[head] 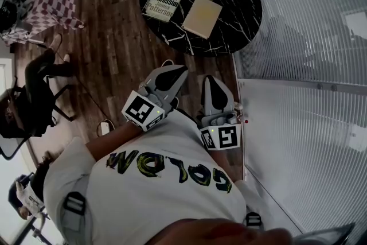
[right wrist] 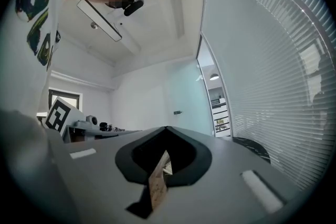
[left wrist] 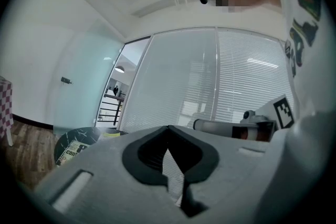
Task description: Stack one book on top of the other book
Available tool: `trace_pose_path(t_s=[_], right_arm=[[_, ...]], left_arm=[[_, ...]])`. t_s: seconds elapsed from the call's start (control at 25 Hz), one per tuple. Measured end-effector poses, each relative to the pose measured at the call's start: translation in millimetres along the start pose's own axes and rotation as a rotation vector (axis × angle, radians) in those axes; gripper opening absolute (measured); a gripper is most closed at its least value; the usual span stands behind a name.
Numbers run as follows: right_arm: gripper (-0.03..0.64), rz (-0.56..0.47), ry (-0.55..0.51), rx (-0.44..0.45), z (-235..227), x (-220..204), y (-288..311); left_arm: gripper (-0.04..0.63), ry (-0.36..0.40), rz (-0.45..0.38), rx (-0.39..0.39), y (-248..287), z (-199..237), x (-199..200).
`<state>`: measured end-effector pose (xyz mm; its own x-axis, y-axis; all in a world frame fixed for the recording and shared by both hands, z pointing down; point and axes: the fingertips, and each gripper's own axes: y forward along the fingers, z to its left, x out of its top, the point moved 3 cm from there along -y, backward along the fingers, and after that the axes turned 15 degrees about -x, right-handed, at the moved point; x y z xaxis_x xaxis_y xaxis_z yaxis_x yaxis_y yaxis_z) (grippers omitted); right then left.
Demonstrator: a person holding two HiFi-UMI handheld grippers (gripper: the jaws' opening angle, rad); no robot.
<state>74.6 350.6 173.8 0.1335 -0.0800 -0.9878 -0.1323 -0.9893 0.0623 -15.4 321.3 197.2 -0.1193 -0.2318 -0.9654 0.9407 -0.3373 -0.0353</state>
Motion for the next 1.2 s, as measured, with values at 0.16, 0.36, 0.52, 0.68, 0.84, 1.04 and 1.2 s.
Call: trace_pose_path(t_s=[0.16,0.36,0.52,0.68,0.84,1.04,1.2], right_arm=[[0.002,0.003,-0.007,-0.011,-10.1,1.3,20.5],[0.003,0.006,-0.012,-0.021,-18.1,3.3,55.8],[0.003,0.006,-0.017,-0.032,-19.8,10.7,88.4],[0.003,0.007,-0.021,-0.041,-19.3,16.1,124.4],[0.002,0.009,-0.024,-0.05,-19.2,17.0,159.1],[0.002,0.018,-0.03,-0.066,-15.1,18.4,198.9],[0.002,0.02,-0.033,-0.074,-12.5,18.8,226.1]], left_arm=[[0.005,0.005,0.001,-0.012,14.7,19.6,5.2],[0.005,0.0,-0.002,-0.03,32.3,50.9,13.6],[0.005,-0.005,-0.002,-0.041,42.5,80.8,25.8],[0.005,-0.005,0.003,-0.057,51.7,115.8,35.0],[0.005,-0.008,0.01,-0.07,60.0,147.6,43.1],[0.005,-0.021,0.017,-0.087,66.1,187.1,52.3],[0.005,-0.02,0.033,-0.098,70.3,215.0,54.8]])
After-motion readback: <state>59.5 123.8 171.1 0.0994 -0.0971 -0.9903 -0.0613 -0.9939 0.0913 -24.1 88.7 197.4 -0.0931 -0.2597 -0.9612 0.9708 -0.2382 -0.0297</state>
